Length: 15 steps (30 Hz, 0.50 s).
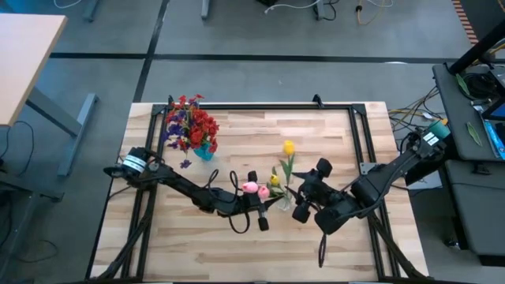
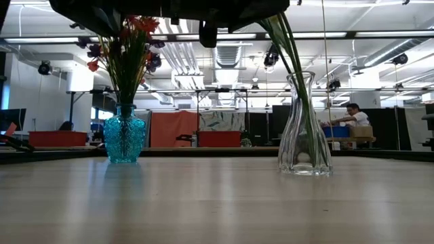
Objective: Sort flowers into vase by color
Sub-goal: Put the pink tulip into the transparent vase
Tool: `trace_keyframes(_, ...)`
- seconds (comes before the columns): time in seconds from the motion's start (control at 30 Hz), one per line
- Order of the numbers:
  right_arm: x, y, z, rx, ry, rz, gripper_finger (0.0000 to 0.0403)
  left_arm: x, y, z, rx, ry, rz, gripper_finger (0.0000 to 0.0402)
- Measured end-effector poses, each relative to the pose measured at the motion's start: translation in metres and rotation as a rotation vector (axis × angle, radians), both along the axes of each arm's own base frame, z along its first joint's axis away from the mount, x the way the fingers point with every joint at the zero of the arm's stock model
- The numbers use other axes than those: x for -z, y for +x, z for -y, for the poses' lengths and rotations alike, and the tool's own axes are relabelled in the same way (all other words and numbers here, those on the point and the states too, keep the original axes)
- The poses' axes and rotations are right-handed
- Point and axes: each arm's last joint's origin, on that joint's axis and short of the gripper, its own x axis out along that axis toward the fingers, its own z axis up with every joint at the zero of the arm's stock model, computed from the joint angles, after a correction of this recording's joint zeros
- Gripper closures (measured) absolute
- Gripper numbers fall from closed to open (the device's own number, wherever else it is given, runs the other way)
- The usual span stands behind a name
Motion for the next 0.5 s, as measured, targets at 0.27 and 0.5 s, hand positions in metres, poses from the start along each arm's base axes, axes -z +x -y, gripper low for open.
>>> trace_keyframes(0.27, -0.018, 0.017, -0.013, -0.209, -0.034, 0.099, 0.0195, 0.001, 0.000, 0.000, -0.001, 0.001, -0.004, 0.0392)
trace_keyframes(0.5, -0.020, 0.022, -0.017, -0.232, -0.051, 0.137, 0.0195, 0.001, 0.000, 0.000, -0.002, 0.002, -0.004, 0.0393)
